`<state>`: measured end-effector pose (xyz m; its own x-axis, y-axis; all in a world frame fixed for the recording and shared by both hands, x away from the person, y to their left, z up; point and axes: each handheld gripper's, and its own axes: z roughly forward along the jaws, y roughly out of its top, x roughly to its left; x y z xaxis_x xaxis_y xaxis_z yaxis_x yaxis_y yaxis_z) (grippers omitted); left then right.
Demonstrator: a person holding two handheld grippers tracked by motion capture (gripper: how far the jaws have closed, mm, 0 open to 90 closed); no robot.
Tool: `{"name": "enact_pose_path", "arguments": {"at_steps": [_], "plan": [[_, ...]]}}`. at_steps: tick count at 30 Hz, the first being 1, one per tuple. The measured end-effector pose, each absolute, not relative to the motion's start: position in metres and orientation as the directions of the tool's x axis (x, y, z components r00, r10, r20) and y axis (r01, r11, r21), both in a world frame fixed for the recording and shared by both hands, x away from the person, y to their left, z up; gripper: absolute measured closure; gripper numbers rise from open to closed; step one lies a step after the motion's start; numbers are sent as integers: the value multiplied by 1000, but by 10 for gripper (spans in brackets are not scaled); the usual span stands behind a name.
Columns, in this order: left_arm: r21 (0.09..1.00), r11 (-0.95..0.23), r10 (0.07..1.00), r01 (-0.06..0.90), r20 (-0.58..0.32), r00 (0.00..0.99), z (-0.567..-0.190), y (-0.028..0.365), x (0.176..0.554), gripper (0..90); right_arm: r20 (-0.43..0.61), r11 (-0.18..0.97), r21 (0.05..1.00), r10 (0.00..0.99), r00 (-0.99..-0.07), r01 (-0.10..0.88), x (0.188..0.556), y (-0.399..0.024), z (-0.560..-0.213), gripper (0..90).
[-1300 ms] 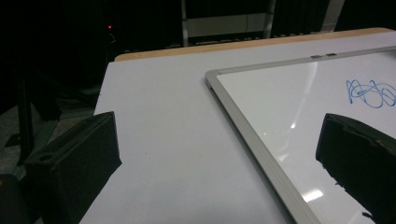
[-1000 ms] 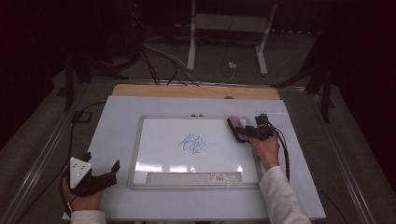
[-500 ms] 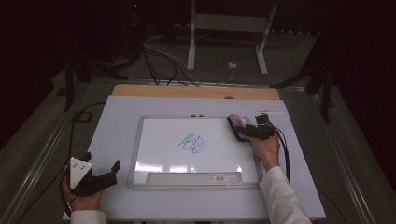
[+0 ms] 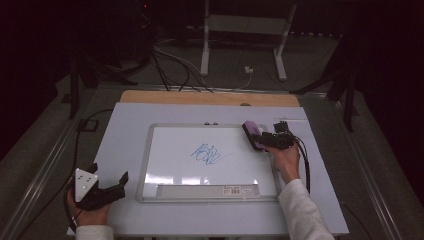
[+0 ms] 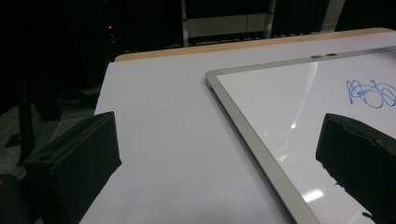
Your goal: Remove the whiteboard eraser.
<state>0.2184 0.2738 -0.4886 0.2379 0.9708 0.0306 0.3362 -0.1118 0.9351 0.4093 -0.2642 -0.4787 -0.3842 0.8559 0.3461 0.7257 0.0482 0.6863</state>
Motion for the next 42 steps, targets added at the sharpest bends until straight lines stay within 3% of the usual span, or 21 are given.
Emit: {"name": "enact_pose_path", "arguments": {"at_steps": [42], "plan": [[935,-113,972,336,34,233,-489,274,218,5,245,203,727,816,-524,656,395,-217,-458,400]]}}
